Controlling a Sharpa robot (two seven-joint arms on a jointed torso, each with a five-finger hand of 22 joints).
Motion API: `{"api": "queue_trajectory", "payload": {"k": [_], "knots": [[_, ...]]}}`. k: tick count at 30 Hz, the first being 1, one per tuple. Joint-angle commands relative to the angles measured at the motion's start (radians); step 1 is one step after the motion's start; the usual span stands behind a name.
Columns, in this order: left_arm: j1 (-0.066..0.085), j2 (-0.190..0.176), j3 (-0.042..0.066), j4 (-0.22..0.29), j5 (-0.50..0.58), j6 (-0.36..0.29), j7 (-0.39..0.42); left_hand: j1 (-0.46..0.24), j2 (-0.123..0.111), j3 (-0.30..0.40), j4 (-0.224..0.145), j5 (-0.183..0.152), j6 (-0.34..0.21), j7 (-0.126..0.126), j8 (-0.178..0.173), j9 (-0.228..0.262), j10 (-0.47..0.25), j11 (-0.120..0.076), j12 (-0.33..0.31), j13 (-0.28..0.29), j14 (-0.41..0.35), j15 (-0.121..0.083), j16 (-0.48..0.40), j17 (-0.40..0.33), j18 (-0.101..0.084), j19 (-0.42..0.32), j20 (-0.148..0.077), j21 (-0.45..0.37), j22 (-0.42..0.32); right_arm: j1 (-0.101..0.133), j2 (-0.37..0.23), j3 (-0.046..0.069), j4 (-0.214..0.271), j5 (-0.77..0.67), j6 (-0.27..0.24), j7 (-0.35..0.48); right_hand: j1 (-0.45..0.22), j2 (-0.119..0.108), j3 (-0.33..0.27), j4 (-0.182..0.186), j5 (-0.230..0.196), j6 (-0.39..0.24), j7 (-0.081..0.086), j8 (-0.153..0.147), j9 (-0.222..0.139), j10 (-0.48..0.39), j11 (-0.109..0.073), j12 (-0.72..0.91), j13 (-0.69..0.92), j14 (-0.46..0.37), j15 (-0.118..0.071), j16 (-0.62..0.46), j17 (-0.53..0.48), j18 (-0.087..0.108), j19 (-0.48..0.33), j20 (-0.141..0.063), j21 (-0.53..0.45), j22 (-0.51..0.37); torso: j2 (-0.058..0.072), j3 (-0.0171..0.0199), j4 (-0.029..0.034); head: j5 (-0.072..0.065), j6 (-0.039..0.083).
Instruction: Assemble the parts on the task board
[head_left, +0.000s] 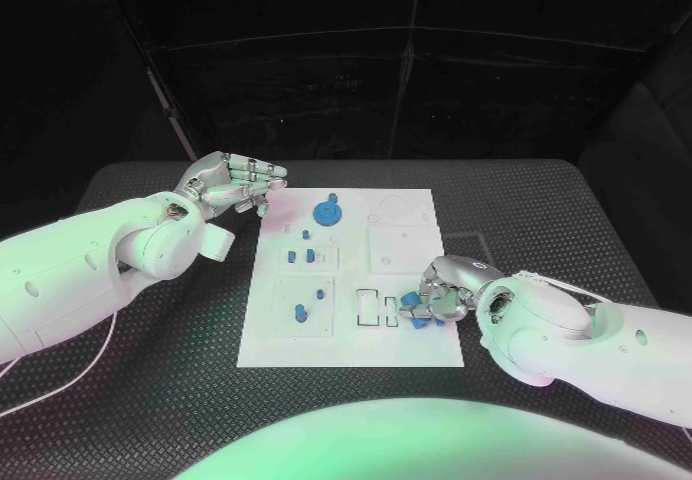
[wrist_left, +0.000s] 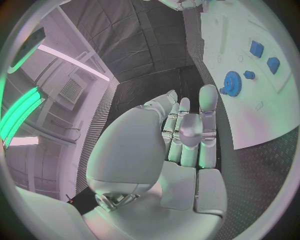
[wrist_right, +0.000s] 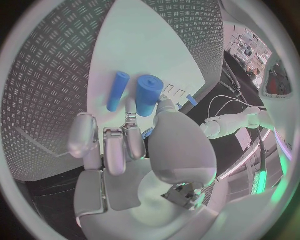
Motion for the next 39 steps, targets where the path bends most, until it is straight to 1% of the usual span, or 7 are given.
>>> {"api": "queue_trajectory", "payload": {"k": [1, 5, 11, 15, 21, 31, 39], "knots": [[0.001, -0.001, 0.001, 0.003, 0.005, 0.009, 0.006, -0.011, -0.001, 0.003, -0.004, 0.001, -0.005, 0.001, -0.005, 0.0, -0.008, -0.001, 0.005, 0.0, -0.004, 0.003, -0.002, -0.001, 0.012, -0.005, 0.002, -0.004, -0.002, -0.004, 0.001, -0.004, 0.002, 0.011, -0.051, 0.0, 0.02, 0.022, 0.007, -0.002, 0.028, -0.003, -0.002, 0.01, 0.006, 0.008, -0.005, 0.005, 0.05, 0.094, -0.009, 0.004, 0.211, -0.006, 0.006, -0.005, 0.005, 0.003, 0.0, -0.0003, -0.0011, 0.0, 0.0], [0.001, -0.002, 0.001, 0.003, 0.005, 0.01, 0.006, -0.011, -0.001, 0.003, -0.004, 0.001, -0.005, 0.001, -0.005, 0.0, -0.008, -0.001, 0.005, 0.0, -0.004, 0.003, -0.002, -0.001, 0.012, -0.005, 0.002, -0.004, -0.002, -0.005, 0.0, -0.004, 0.015, 0.021, -0.133, 0.025, 0.023, 0.039, 0.004, 0.001, 0.078, 0.0, -0.006, 0.021, 0.014, 0.007, -0.008, 0.0, 0.047, 0.095, -0.012, 0.006, 0.217, -0.007, 0.009, -0.008, 0.008, 0.008, -0.001, 0.0006, -0.0025, 0.003, 0.0], [0.0, -0.003, 0.001, 0.004, 0.005, 0.012, 0.006, -0.011, -0.001, 0.003, -0.004, 0.001, -0.005, 0.001, -0.005, 0.0, -0.008, -0.001, 0.005, 0.0, -0.004, 0.003, -0.002, -0.001, 0.012, -0.005, 0.002, -0.004, -0.002, -0.005, -0.004, -0.003, 0.041, 0.044, -0.24, 0.071, 0.028, 0.047, 0.003, -0.001, 0.094, 0.003, -0.01, 0.028, 0.02, 0.012, -0.011, 0.002, 0.053, 0.095, -0.014, 0.008, 0.221, -0.008, 0.012, -0.01, 0.011, 0.013, 0.0, -0.0003, 0.0004, -0.001, 0.0], [0.0, -0.004, 0.001, 0.005, 0.005, 0.012, 0.006, -0.011, -0.001, 0.003, -0.004, 0.001, -0.005, 0.001, -0.005, 0.0, -0.008, -0.001, 0.005, 0.0, -0.004, 0.003, -0.002, -0.001, 0.012, -0.005, 0.002, -0.004, -0.002, -0.005, -0.001, -0.003, 0.059, 0.059, -0.27, 0.088, 0.028, 0.048, 0.003, -0.001, 0.095, 0.004, -0.01, 0.029, 0.021, 0.012, -0.012, 0.003, 0.054, 0.096, -0.014, 0.008, 0.222, -0.008, 0.012, -0.01, 0.011, 0.013, 0.0, -0.001, 0.0, 0.001, 0.0], [0.0, -0.003, 0.001, 0.006, 0.005, 0.012, 0.006, -0.011, -0.001, 0.003, -0.004, 0.001, -0.005, 0.001, -0.005, 0.0, -0.008, -0.001, 0.005, 0.0, -0.004, 0.003, -0.002, -0.001, 0.012, -0.005, 0.002, -0.004, -0.002, -0.005, 0.023, -0.003, 0.056, 0.088, -0.239, 0.088, 0.024, 0.047, -0.001, 0.001, 0.095, 0.005, -0.011, 0.03, 0.022, 0.014, -0.012, 0.004, 0.056, 0.096, -0.015, 0.009, 0.223, -0.008, 0.012, -0.011, 0.011, 0.014, 0.001, -0.0013, 0.0018, 0.003, 0.0], [0.0, -0.002, 0.001, 0.008, 0.005, 0.014, 0.003, -0.011, -0.001, 0.003, -0.004, 0.001, -0.005, 0.001, -0.005, 0.0, -0.008, -0.001, 0.005, 0.0, -0.004, 0.003, -0.002, -0.001, 0.012, -0.005, 0.002, -0.004, -0.002, -0.004, 0.087, -0.003, 0.01, 0.122, -0.099, 0.058, -0.016, 0.057, -0.029, 0.002, 0.059, 0.013, -0.017, 0.043, 0.037, 0.015, -0.017, -0.002, 0.055, 0.095, -0.019, 0.007, 0.22, -0.007, 0.009, -0.014, 0.008, 0.01, 0.001, -0.0014, 0.0027, 0.008, 0.0], [0.0, -0.001, 0.001, 0.008, 0.005, 0.015, 0.003, -0.011, -0.001, 0.003, -0.004, 0.001, -0.005, 0.001, -0.005, 0.0, -0.008, -0.001, 0.005, 0.0, -0.004, 0.003, -0.002, -0.001, 0.012, -0.005, 0.002, -0.004, -0.002, -0.004, 0.119, -0.003, -0.002, 0.116, -0.099, 0.009, -0.042, 0.052, -0.054, 0.002, 0.022, 0.017, -0.021, 0.051, 0.05, 0.018, -0.02, -0.003, 0.059, 0.095, -0.022, 0.008, 0.222, -0.007, 0.01, -0.018, 0.009, 0.011, 0.0, -0.0001, -0.0012, 0.013, 0.0]]}}
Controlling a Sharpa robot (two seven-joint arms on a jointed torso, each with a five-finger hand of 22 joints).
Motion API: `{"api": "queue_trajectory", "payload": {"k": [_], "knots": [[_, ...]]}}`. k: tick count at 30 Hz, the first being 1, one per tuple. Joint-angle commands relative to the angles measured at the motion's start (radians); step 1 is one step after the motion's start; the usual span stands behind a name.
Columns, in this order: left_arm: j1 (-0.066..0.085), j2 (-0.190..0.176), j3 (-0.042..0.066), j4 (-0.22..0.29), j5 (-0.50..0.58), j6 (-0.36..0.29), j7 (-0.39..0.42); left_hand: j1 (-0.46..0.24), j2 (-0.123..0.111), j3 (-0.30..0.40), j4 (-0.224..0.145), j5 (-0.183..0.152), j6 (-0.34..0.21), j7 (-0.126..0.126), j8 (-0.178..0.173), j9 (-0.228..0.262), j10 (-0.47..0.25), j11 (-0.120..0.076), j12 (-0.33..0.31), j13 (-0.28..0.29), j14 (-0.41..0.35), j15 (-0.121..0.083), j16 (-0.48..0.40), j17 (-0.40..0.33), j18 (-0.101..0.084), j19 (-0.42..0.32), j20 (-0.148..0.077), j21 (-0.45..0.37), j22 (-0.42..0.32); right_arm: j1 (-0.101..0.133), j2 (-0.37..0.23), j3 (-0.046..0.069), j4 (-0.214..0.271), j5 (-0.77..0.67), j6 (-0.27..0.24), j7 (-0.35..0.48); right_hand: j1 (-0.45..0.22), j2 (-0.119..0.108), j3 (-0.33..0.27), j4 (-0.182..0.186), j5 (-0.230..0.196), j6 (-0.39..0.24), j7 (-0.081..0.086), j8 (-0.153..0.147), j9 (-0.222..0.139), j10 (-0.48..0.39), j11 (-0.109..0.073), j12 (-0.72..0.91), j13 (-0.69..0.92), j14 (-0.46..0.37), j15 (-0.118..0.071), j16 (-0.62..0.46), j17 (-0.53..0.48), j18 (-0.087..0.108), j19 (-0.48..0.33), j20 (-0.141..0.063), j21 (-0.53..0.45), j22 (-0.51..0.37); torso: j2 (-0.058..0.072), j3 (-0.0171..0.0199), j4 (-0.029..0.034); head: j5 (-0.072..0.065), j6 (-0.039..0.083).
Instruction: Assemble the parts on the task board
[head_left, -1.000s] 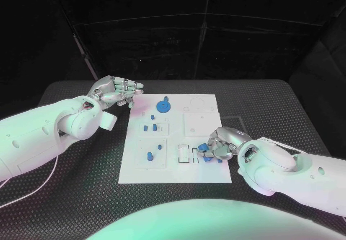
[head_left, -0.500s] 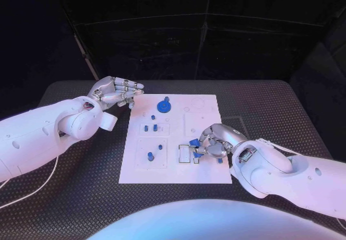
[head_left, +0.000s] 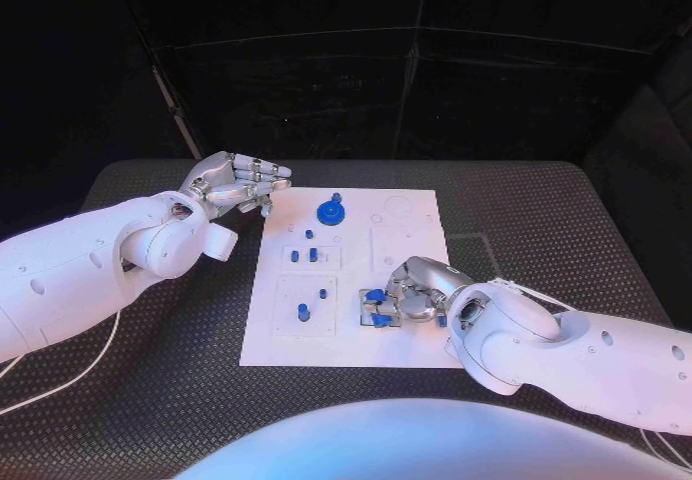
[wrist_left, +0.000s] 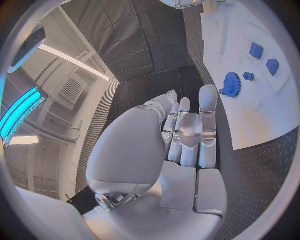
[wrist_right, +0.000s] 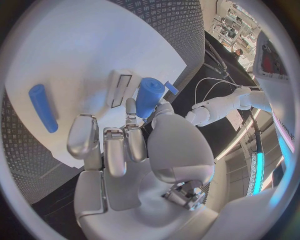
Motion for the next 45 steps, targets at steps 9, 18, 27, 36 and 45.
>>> {"api": "queue_trajectory", "payload": {"k": [9, 18, 27, 36, 45], "knots": [[0.001, 0.002, 0.001, 0.003, 0.005, 0.011, 0.002, -0.011, -0.001, 0.003, -0.004, 0.001, -0.005, 0.001, -0.005, 0.0, -0.008, -0.001, 0.005, 0.0, -0.004, 0.003, -0.002, -0.001, 0.012, -0.005, 0.002, -0.004, -0.001, 0.002, 0.013, 0.001, -0.012, -0.025, -0.025, -0.064, -0.08, -0.031, -0.033, 0.001, -0.194, 0.001, 0.002, 0.012, 0.025, -0.013, -0.006, -0.038, 0.029, 0.09, -0.007, -0.003, 0.205, -0.004, -0.014, -0.008, -0.01, -0.02, -0.001, 0.0005, -0.0019, 0.0, 0.0], [0.001, 0.003, 0.001, 0.002, 0.005, 0.012, 0.002, -0.011, -0.001, 0.003, -0.004, 0.001, -0.005, 0.001, -0.005, 0.0, -0.008, -0.001, 0.005, 0.0, -0.004, 0.003, -0.002, -0.001, 0.012, -0.005, 0.002, -0.004, -0.001, 0.002, 0.021, 0.001, -0.012, -0.03, -0.043, -0.05, -0.193, -0.123, 0.01, 0.004, -0.361, -0.012, 0.005, 0.014, 0.045, -0.017, -0.003, -0.052, 0.024, 0.089, -0.004, -0.006, 0.2, -0.002, -0.019, -0.006, -0.019, -0.029, -0.001, 0.0007, -0.0023, 0.0, 0.0], [0.001, 0.003, 0.001, 0.001, 0.005, 0.012, 0.001, -0.014, -0.001, 0.003, -0.004, 0.001, -0.005, 0.0, -0.004, 0.0, -0.009, -0.002, 0.007, 0.0, -0.005, 0.002, -0.001, -0.001, 0.013, -0.005, 0.003, -0.007, -0.002, 0.001, 0.015, 0.001, -0.004, -0.031, -0.049, -0.04, -0.223, -0.139, 0.015, 0.005, -0.366, -0.013, 0.005, 0.016, 0.052, -0.018, -0.003, -0.055, 0.023, 0.089, -0.004, -0.006, 0.199, -0.001, -0.02, -0.006, -0.021, -0.031, -0.002, 0.0012, -0.0023, -0.002, 0.0], [0.001, 0.002, 0.001, -0.001, 0.005, 0.013, 0.001, -0.014, -0.001, 0.003, -0.004, 0.001, -0.005, 0.0, -0.004, 0.0, -0.009, -0.002, 0.007, 0.0, -0.005, 0.002, -0.001, -0.001, 0.013, -0.005, 0.003, -0.007, -0.002, 0.001, -0.001, 0.001, 0.016, -0.031, -0.018, -0.026, -0.201, -0.107, 0.039, 0.003, -0.314, 0.001, -0.001, 0.026, 0.063, -0.005, -0.008, -0.039, 0.042, 0.092, -0.007, -0.001, 0.212, -0.005, -0.009, -0.007, -0.011, -0.012, -0.002, 0.0015, -0.0033, -0.001, 0.0], [0.001, 0.003, 0.001, -0.002, 0.005, 0.013, 0.0, -0.014, -0.001, 0.003, -0.004, 0.001, -0.005, 0.0, -0.004, 0.0, -0.009, -0.002, 0.007, 0.0, -0.005, 0.002, -0.001, -0.001, 0.013, -0.005, 0.003, -0.007, -0.002, 0.001, -0.006, 0.001, 0.03, -0.034, 0.008, -0.021, -0.2, -0.082, 0.048, 0.002, -0.29, 0.008, -0.005, 0.028, 0.069, 0.001, -0.011, -0.032, 0.052, 0.094, -0.011, 0.002, 0.22, -0.007, -0.004, -0.011, -0.006, -0.003, -0.001, 0.0013, -0.0015, -0.005, 0.0]]}}
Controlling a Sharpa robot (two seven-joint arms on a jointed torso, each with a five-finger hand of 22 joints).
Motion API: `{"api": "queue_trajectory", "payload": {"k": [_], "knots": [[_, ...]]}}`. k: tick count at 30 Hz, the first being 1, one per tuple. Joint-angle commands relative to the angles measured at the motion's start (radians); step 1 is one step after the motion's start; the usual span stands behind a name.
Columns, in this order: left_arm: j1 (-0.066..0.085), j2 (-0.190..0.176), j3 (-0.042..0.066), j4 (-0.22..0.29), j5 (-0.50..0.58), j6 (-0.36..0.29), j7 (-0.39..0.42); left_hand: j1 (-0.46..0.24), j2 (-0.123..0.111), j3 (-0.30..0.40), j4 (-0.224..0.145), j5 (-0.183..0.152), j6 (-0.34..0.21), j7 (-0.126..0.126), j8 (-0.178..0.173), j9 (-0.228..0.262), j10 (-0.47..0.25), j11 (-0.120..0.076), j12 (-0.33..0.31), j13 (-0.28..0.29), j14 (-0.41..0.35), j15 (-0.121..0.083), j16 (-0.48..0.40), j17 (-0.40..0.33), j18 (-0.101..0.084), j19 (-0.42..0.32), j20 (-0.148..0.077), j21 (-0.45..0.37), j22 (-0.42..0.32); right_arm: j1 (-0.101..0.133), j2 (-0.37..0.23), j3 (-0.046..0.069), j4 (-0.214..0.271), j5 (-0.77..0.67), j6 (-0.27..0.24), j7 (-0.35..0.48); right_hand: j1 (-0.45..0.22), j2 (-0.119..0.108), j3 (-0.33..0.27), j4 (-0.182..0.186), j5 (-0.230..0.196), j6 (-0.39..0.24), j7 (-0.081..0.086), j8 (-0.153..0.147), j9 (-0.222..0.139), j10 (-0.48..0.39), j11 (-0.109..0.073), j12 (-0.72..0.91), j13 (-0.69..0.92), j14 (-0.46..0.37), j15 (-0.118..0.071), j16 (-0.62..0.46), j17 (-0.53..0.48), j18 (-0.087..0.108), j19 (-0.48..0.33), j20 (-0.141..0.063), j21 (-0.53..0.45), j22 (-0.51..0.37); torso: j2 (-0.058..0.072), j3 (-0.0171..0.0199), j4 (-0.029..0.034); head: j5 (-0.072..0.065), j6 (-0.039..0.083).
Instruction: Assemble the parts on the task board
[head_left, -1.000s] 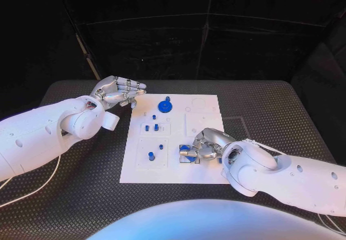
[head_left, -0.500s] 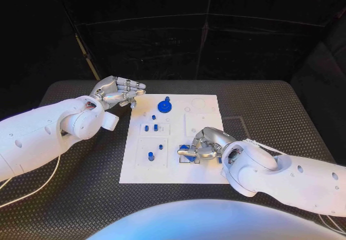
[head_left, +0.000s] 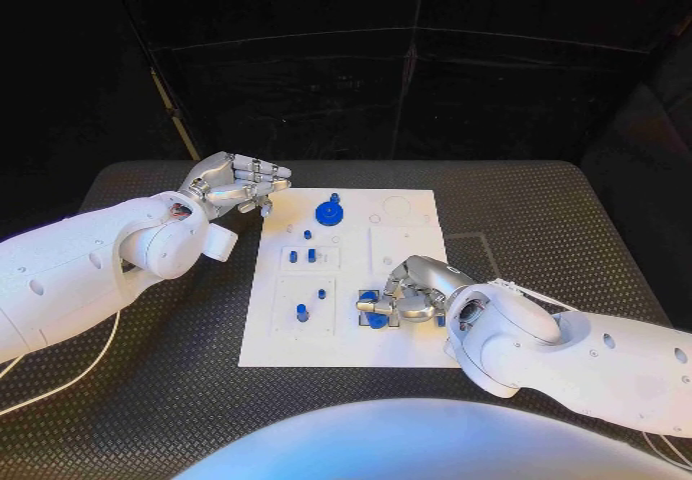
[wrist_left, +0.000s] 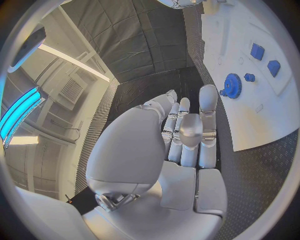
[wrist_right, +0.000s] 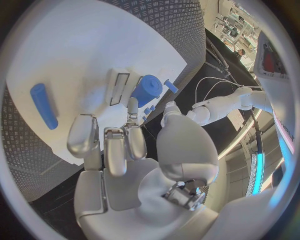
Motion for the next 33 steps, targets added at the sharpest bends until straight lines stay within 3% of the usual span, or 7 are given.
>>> {"api": "queue_trajectory", "payload": {"k": [1, 9, 12, 16, 22, 26, 33], "knots": [[0.001, 0.001, 0.001, 0.0, 0.005, 0.01, 0.002, -0.01, 0.004, 0.003, -0.004, 0.001, -0.005, 0.0, -0.004, 0.0, -0.006, 0.002, 0.004, 0.0, -0.005, 0.002, -0.001, -0.001, 0.013, -0.005, 0.003, -0.007, -0.001, 0.001, -0.002, 0.0, 0.006, -0.014, 0.025, 0.014, 0.0, 0.015, 0.008, 0.0, 0.009, 0.005, -0.002, 0.006, 0.002, 0.005, -0.001, 0.005, 0.052, 0.097, -0.007, 0.003, 0.22, -0.007, 0.004, -0.003, 0.006, 0.002, 0.001, -0.0004, 0.0014, -0.002, 0.0], [0.001, 0.001, 0.001, -0.001, 0.005, 0.011, -0.001, -0.01, 0.004, 0.003, -0.004, 0.001, -0.005, 0.0, -0.004, 0.0, -0.006, 0.002, 0.004, 0.0, -0.005, 0.002, -0.001, -0.001, 0.013, -0.005, 0.003, -0.007, -0.001, 0.001, -0.007, 0.0, 0.011, -0.024, 0.047, 0.014, 0.039, 0.039, 0.013, -0.004, 0.066, 0.006, -0.003, 0.003, 0.008, 0.008, -0.003, 0.006, 0.057, 0.098, -0.009, 0.004, 0.223, -0.008, 0.006, -0.006, 0.008, 0.007, 0.001, -0.0004, 0.0006, 0.0, 0.0], [0.001, 0.001, 0.0, -0.001, 0.005, 0.011, -0.001, -0.01, 0.004, 0.003, -0.004, 0.001, -0.005, 0.0, -0.004, 0.0, -0.006, 0.002, 0.004, 0.0, -0.005, 0.002, -0.001, -0.001, 0.013, -0.005, 0.003, -0.007, -0.001, 0.001, -0.01, 0.0, 0.012, -0.025, 0.057, 0.016, 0.107, 0.046, 0.018, -0.009, 0.098, 0.006, -0.004, 0.001, 0.012, 0.009, -0.004, 0.005, 0.059, 0.098, -0.01, 0.004, 0.224, -0.008, 0.005, -0.007, 0.008, 0.007, 0.001, -0.0009, 0.0005, 0.001, 0.0], [0.001, 0.001, 0.0, -0.001, 0.005, 0.011, -0.001, -0.01, 0.004, 0.003, -0.004, 0.001, -0.005, 0.0, -0.004, 0.0, -0.006, 0.002, 0.004, 0.0, -0.005, 0.002, -0.001, -0.001, 0.013, -0.005, 0.003, -0.007, -0.001, 0.001, -0.009, 0.0, 0.01, -0.026, 0.065, 0.016, 0.235, 0.05, 0.031, -0.053, 0.088, 0.006, -0.005, -0.002, 0.016, 0.01, -0.005, 0.004, 0.061, 0.098, -0.011, 0.004, 0.225, -0.008, 0.005, -0.008, 0.008, 0.009, 0.001, -0.0012, 0.0001, 0.0, 0.0], [0.0, 0.002, 0.0, -0.001, 0.005, 0.011, -0.002, -0.01, 0.004, 0.003, -0.004, 0.001, -0.005, 0.0, -0.004, 0.0, -0.006, 0.002, 0.004, 0.0, -0.005, 0.002, -0.001, -0.001, 0.013, -0.005, 0.003, -0.007, -0.001, 0.001, -0.006, 0.0, -0.002, -0.036, 0.061, 0.005, 0.312, 0.077, 0.044, -0.083, 0.09, 0.009, -0.008, -0.005, 0.018, 0.012, -0.007, 0.005, 0.065, 0.099, -0.013, 0.005, 0.227, -0.008, 0.006, -0.009, 0.009, 0.012, 0.001, -0.0011, 0.0019, -0.001, 0.0], [0.0, 0.001, 0.0, -0.001, 0.005, 0.011, -0.002, -0.01, 0.004, 0.003, -0.004, 0.001, -0.005, 0.0, -0.004, 0.0, -0.006, 0.002, 0.004, 0.0, -0.005, 0.002, -0.001, -0.001, 0.013, -0.005, 0.003, -0.007, -0.001, 0.001, -0.002, 0.0, -0.012, -0.041, 0.057, -0.002, 0.347, 0.091, 0.051, -0.098, 0.085, 0.012, -0.01, -0.008, 0.018, 0.013, -0.009, 0.007, 0.067, 0.099, -0.014, 0.006, 0.228, -0.008, 0.007, -0.01, 0.01, 0.014, 0.001, -0.0013, 0.002, 0.001, 0.0], [0.0, -0.001, 0.0, 0.0, 0.005, 0.011, -0.002, -0.01, 0.004, 0.004, -0.005, 0.001, -0.005, 0.0, -0.004, 0.0, -0.006, 0.002, 0.004, 0.0, -0.006, 0.002, -0.002, -0.002, 0.013, -0.005, 0.003, -0.008, -0.001, 0.001, -0.004, 0.0, -0.011, -0.044, 0.04, 0.007, 0.345, 0.093, 0.046, -0.095, 0.085, 0.012, -0.009, -0.009, 0.018, 0.014, -0.009, 0.007, 0.069, 0.099, -0.014, 0.005, 0.227, -0.008, 0.007, -0.01, 0.01, 0.013, 0.001, -0.001, 0.0, 0.001, 0.0]]}}
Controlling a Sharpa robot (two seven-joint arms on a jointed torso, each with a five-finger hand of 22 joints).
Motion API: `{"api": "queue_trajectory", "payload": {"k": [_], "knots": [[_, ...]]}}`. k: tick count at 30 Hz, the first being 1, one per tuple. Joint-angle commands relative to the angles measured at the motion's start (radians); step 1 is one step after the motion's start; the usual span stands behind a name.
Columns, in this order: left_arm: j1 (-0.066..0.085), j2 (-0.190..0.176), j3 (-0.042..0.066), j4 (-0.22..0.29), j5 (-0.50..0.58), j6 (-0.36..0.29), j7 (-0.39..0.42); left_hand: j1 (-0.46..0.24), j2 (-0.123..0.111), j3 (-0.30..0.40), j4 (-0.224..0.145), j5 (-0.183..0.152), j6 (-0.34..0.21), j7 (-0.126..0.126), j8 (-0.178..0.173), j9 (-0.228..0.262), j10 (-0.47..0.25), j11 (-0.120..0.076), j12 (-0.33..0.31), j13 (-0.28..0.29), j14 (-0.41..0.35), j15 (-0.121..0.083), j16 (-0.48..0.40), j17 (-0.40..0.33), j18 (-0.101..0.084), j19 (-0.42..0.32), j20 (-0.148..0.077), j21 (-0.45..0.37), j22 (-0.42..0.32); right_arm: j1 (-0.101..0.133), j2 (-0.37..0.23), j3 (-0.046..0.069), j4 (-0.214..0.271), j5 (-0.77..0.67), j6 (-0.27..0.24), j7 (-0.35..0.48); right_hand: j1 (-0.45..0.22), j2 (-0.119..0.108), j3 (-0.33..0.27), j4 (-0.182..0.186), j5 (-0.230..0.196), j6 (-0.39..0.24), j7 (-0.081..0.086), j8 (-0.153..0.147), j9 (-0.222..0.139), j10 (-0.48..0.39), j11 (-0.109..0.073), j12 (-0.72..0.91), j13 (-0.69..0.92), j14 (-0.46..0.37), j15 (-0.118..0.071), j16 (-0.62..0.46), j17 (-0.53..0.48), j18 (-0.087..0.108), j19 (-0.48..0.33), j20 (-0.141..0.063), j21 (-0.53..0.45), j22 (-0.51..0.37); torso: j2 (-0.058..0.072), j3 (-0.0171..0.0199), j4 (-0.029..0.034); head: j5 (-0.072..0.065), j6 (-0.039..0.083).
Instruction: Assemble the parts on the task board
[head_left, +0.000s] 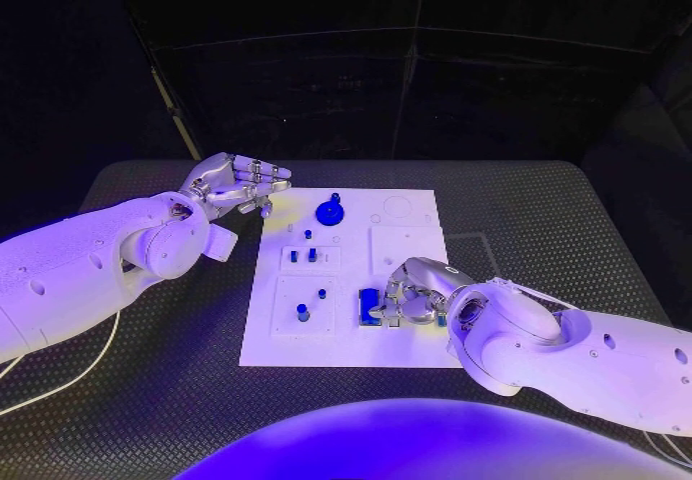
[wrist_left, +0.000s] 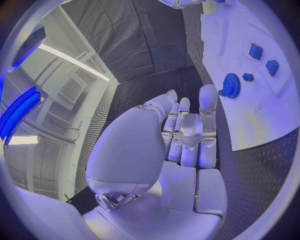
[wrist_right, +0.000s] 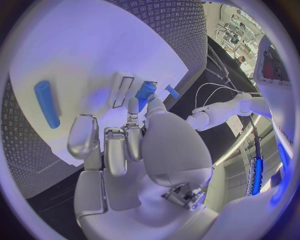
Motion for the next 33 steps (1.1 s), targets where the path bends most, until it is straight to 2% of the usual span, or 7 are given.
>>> {"api": "queue_trajectory", "payload": {"k": [1, 7, 10, 18, 23, 29, 33], "knots": [[0.001, -0.001, 0.001, 0.002, 0.005, 0.009, 0.002, -0.01, 0.004, 0.001, -0.003, 0.001, -0.005, 0.0, -0.004, 0.0, -0.006, 0.002, 0.004, 0.0, -0.006, 0.002, -0.002, -0.001, 0.013, -0.005, 0.003, -0.004, -0.001, 0.0, -0.008, -0.001, 0.003, -0.012, -0.02, 0.009, -0.011, 0.001, -0.015, 0.006, 0.002, 0.004, 0.001, -0.006, 0.0, 0.006, 0.0, 0.002, 0.064, 0.098, -0.006, 0.005, 0.227, -0.008, 0.002, -0.007, 0.003, -0.001, 0.0, 0.0002, -0.0016, -0.001, 0.0], [0.001, -0.005, 0.001, 0.004, 0.005, 0.009, 0.002, -0.01, 0.004, 0.001, -0.003, 0.001, -0.005, 0.0, -0.004, 0.0, -0.006, 0.002, 0.004, 0.0, -0.006, 0.002, -0.002, -0.001, 0.013, -0.005, 0.003, -0.004, -0.001, 0.0, -0.064, -0.001, 0.022, 0.048, -0.125, 0.097, -0.044, -0.017, -0.057, 0.041, 0.048, -0.043, 0.025, -0.049, -0.016, -0.022, 0.02, -0.045, 0.023, 0.093, 0.009, -0.007, 0.2, -0.001, -0.024, 0.003, -0.024, -0.044, 0.0, 0.0007, -0.0028, -0.005, 0.0], [0.001, -0.008, 0.001, 0.005, 0.005, 0.008, 0.002, -0.01, 0.004, 0.001, -0.003, 0.001, -0.005, 0.0, -0.004, 0.0, -0.006, 0.002, 0.004, 0.0, -0.006, 0.002, -0.002, -0.001, 0.013, -0.005, 0.003, -0.004, -0.001, 0.0, -0.108, 0.0, 0.033, 0.09, -0.147, 0.14, -0.038, -0.016, -0.067, 0.05, 0.063, -0.064, 0.037, -0.076, -0.027, -0.031, 0.031, -0.059, 0.012, 0.092, 0.018, -0.009, 0.196, 0.001, -0.029, 0.012, -0.031, -0.052, -0.001, 0.0004, -0.0024, -0.011, 0.0], [0.001, -0.016, 0.001, 0.01, 0.005, 0.003, 0.007, -0.01, 0.004, 0.002, -0.003, 0.001, -0.005, 0.001, -0.004, 0.0, -0.007, 0.002, 0.005, 0.0, -0.006, 0.002, -0.002, -0.002, 0.013, -0.006, 0.003, -0.005, -0.003, 0.001, -0.21, 0.005, 0.043, 0.085, -0.069, 0.131, -0.011, -0.003, -0.083, 0.064, 0.082, -0.068, 0.053, -0.139, -0.055, -0.043, 0.045, -0.081, -0.005, 0.09, 0.031, -0.015, 0.185, 0.004, -0.037, 0.027, -0.041, -0.065, -0.002, -0.0022, -0.011, -0.029, 0.0], [0.001, -0.014, 0.001, 0.013, 0.005, 0.004, 0.009, -0.01, 0.004, 0.002, -0.003, 0.001, -0.005, 0.001, -0.004, 0.0, -0.007, 0.002, 0.005, 0.0, -0.006, 0.002, -0.002, -0.002, 0.013, -0.006, 0.003, -0.005, -0.003, 0.0, -0.242, 0.005, 0.03, 0.027, -0.038, 0.101, -0.002, -0.008, -0.093, 0.066, 0.083, -0.05, 0.052, -0.152, -0.061, -0.04, 0.044, -0.079, -0.003, 0.09, 0.032, -0.015, 0.186, 0.004, -0.033, 0.028, -0.039, -0.06, -0.001, -0.0032, -0.0142, -0.044, 0.0], [-0.002, -0.016, 0.001, 0.013, 0.005, 0.005, 0.01, -0.01, 0.004, 0.002, -0.003, 0.001, -0.005, 0.001, -0.004, 0.0, -0.007, 0.002, 0.005, 0.0, -0.006, 0.002, -0.002, -0.002, 0.013, -0.006, 0.003, -0.005, -0.003, 0.0, -0.241, 0.005, 0.022, -0.026, -0.009, 0.071, 0.001, -0.016, -0.109, 0.075, 0.078, -0.017, 0.045, -0.157, -0.063, -0.037, 0.04, -0.08, -0.002, 0.088, 0.028, -0.019, 0.179, 0.005, -0.035, 0.027, -0.043, -0.064, -0.001, -0.0003, -0.0207, -0.046, 0.0], [-0.002, -0.016, 0.001, 0.013, 0.005, 0.005, 0.009, -0.01, 0.004, 0.002, -0.003, 0.001, -0.005, 0.001, -0.004, 0.0, -0.007, 0.002, 0.005, 0.0, -0.006, 0.002, -0.002, -0.002, 0.013, -0.006, 0.003, -0.005, -0.003, -0.001, -0.237, 0.005, 0.02, -0.042, 0.019, 0.056, -0.007, -0.02, -0.119, 0.084, 0.076, -0.004, 0.042, -0.158, -0.062, -0.037, 0.037, -0.081, -0.002, 0.089, 0.026, -0.018, 0.18, 0.005, -0.033, 0.025, -0.043, -0.063, -0.003, -0.0024, -0.0174, -0.051, 0.0]]}}
